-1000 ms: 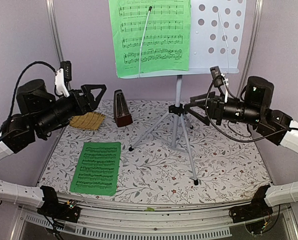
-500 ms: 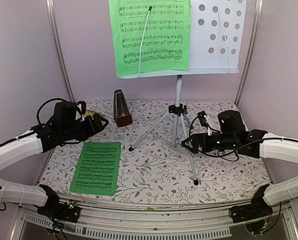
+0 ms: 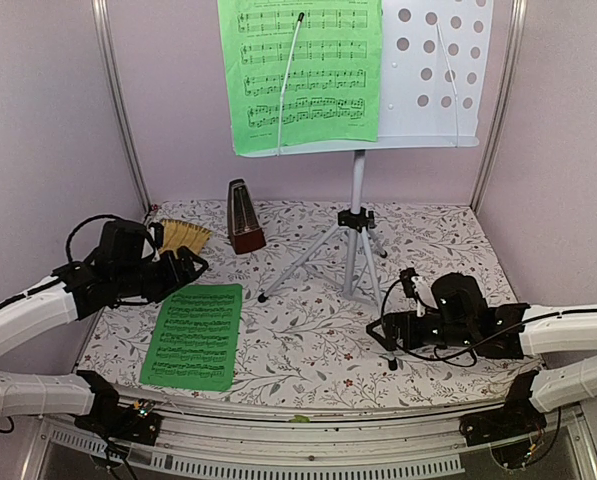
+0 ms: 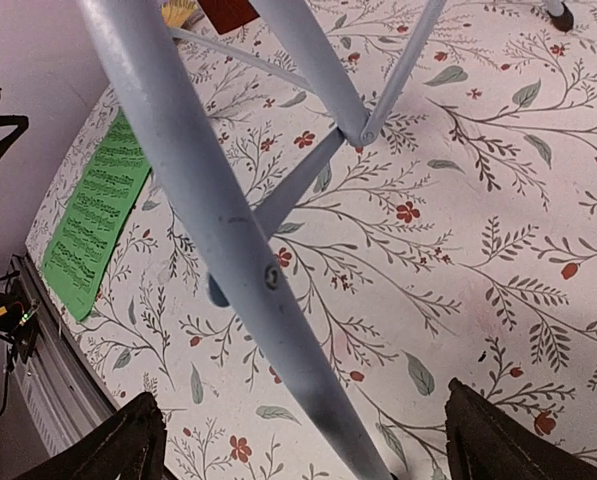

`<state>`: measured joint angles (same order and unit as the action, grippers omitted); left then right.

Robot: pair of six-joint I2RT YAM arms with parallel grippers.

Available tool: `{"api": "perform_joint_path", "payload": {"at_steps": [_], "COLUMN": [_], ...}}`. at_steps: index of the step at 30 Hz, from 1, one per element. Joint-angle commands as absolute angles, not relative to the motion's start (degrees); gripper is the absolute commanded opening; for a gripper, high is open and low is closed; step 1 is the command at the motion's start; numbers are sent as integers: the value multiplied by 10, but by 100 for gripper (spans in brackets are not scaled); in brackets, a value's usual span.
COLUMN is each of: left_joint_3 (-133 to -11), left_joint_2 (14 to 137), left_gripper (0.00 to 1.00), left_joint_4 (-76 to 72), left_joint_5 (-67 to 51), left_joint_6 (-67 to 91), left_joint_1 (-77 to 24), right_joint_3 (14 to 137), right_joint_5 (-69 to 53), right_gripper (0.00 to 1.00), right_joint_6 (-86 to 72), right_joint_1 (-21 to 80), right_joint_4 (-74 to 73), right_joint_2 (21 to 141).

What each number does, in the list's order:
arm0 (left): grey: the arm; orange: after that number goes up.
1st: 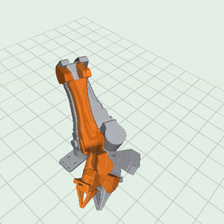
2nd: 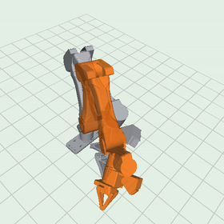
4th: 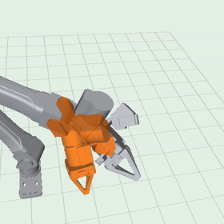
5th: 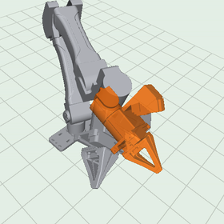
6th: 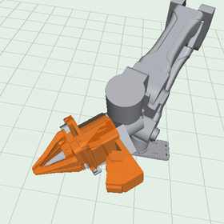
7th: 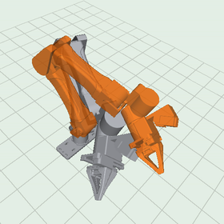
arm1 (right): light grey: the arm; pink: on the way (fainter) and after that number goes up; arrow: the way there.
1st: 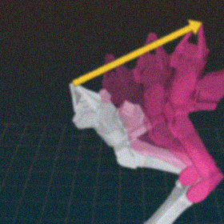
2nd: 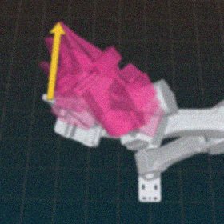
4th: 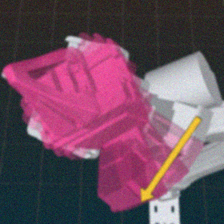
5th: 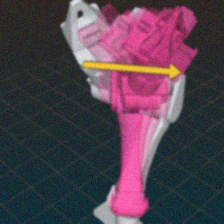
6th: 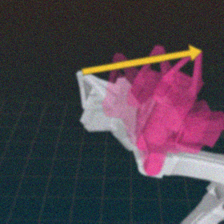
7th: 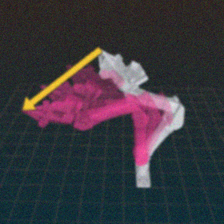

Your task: Set up the instrument practice props

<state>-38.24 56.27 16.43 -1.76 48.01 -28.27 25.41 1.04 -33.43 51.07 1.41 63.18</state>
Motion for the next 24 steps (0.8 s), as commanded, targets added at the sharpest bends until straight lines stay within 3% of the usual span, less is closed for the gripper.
{"api": "perform_joint_path", "payload": {"at_steps": [1, 17, 24], "left_joint_3": [-374, -268, -261], "left_joint_2": [576, 561, 612], "left_gripper": [88, 91, 92], "left_joint_4": [219, 259, 250], "left_joint_5": [28, 87, 79], "left_joint_6": [460, 508, 469], "left_joint_1": [-262, -140, -96], "right_joint_3": [249, 330, 336], "right_joint_5": [34, 4, -10], "right_gripper": [97, 96, 96], "right_joint_6": [-329, -342, -346], "right_joint_1": [523, 582, 595], "right_joint_4": [64, 141, 175], "right_joint_2": [649, 778, 809]}}
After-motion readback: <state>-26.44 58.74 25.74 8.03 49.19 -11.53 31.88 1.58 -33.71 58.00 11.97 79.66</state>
